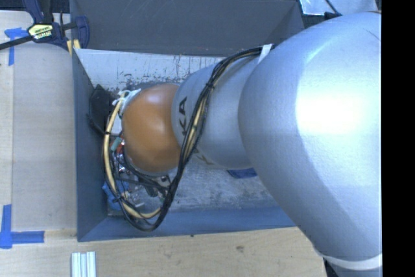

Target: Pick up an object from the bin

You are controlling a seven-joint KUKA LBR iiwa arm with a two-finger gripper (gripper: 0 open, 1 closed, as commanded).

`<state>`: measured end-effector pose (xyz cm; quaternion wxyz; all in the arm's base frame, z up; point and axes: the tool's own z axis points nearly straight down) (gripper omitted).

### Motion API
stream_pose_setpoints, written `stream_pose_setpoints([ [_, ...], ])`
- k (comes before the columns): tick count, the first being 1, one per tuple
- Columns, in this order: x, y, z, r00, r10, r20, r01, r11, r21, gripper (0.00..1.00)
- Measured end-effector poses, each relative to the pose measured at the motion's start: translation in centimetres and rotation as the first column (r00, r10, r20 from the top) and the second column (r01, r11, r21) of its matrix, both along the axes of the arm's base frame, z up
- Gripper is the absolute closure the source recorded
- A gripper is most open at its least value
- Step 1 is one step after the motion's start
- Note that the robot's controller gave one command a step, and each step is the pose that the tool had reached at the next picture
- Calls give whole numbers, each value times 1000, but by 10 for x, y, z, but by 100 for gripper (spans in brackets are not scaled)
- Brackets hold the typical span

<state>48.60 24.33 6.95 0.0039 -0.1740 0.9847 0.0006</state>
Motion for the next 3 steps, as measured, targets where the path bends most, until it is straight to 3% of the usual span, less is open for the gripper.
stream_pose_setpoints([
  [1,2,0,1,1000,-2,3,2,1000,1,0],
  [2,1,-1,0,1000,-2,1,2,1000,1,100],
  [3,2,-1,20,1000,-3,-3,3,1000,0,100],
])
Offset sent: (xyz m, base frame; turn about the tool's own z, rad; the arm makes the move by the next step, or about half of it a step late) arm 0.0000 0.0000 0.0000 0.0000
